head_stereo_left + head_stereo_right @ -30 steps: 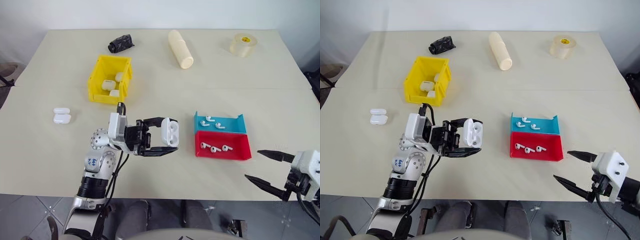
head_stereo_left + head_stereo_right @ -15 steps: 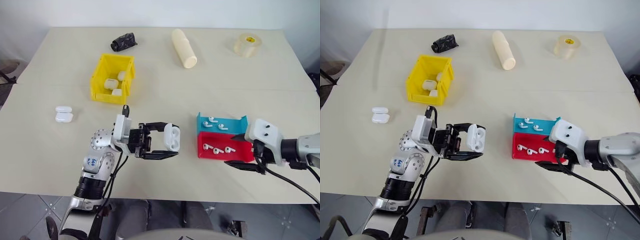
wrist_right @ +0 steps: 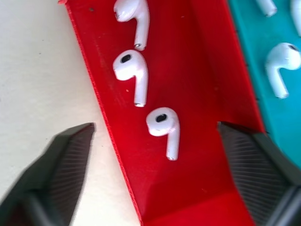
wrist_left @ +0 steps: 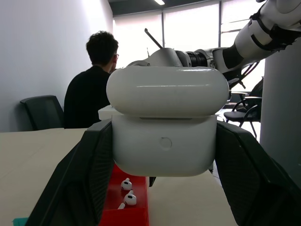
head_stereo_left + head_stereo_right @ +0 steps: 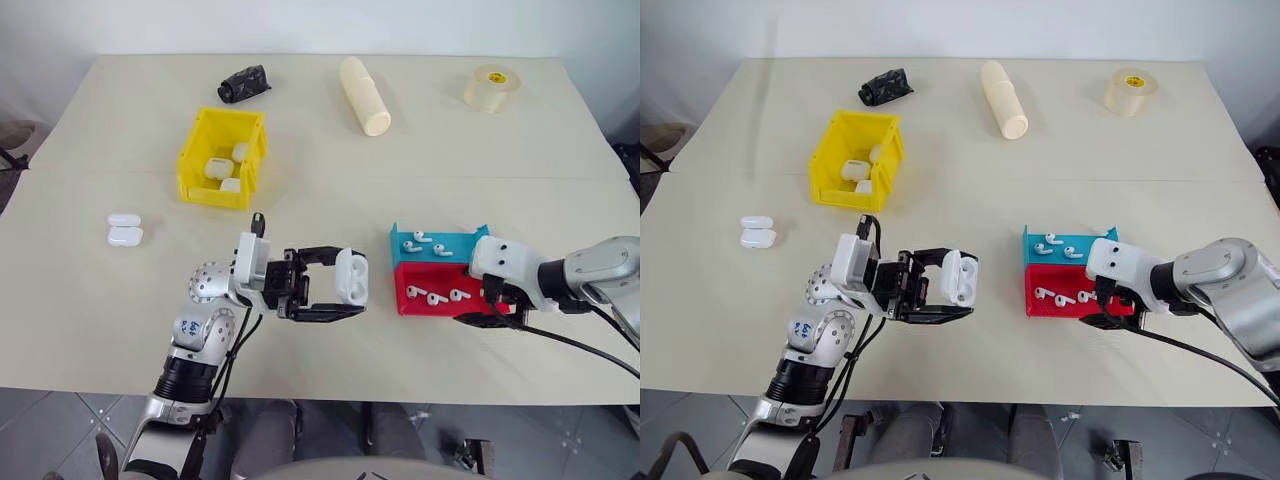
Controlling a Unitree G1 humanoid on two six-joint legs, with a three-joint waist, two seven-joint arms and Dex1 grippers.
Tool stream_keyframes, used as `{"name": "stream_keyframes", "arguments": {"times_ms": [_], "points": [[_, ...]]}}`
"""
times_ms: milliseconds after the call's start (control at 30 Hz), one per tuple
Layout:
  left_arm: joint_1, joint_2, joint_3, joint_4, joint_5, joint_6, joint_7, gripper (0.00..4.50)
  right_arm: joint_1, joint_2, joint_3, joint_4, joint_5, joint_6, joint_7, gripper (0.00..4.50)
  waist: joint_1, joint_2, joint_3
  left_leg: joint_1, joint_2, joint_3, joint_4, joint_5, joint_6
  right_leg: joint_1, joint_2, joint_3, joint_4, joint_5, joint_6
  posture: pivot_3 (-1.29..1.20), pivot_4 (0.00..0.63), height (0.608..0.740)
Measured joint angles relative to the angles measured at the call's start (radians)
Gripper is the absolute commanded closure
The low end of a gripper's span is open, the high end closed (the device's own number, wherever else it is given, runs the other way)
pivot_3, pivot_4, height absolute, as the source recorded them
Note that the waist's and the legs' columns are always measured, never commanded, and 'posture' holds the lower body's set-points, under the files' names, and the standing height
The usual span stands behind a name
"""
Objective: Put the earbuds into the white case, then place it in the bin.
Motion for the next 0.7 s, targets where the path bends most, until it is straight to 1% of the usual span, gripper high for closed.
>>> {"name": "stream_keyframes", "arguments": {"times_ms": [133, 467, 700], "points": [[0.005, 0.003, -0.002, -0.010, 0.000, 0.001, 0.004, 1.70, -0.019, 0.007, 0.005, 0.003, -0.013, -0.008, 0.028, 2.59, 0.000, 0.000, 0.000, 0.000, 0.000, 0.000, 0.000, 0.000, 0.000, 0.000, 0.000, 0.000, 0.000, 0.000, 0.000, 0.00, 0.150, 0.740], [0.011, 0.007, -0.006, -0.013, 0.000, 0.003, 0.010, 1.70, -0.062, 0.008, 0.040, 0.011, -0.079, -0.051, 0.074, 2.59, 0.000, 0.000, 0.000, 0.000, 0.000, 0.000, 0.000, 0.000, 0.000, 0.000, 0.000, 0.000, 0.000, 0.000, 0.000, 0.00, 0.150, 0.740], [0.018, 0.009, -0.010, -0.028, -0.001, 0.007, 0.021, 1.70, -0.065, 0.029, 0.075, 0.038, -0.127, -0.101, 0.096, 2.59, 0.000, 0.000, 0.000, 0.000, 0.000, 0.000, 0.000, 0.000, 0.000, 0.000, 0.000, 0.000, 0.000, 0.000, 0.000, 0.00, 0.150, 0.740]]}}
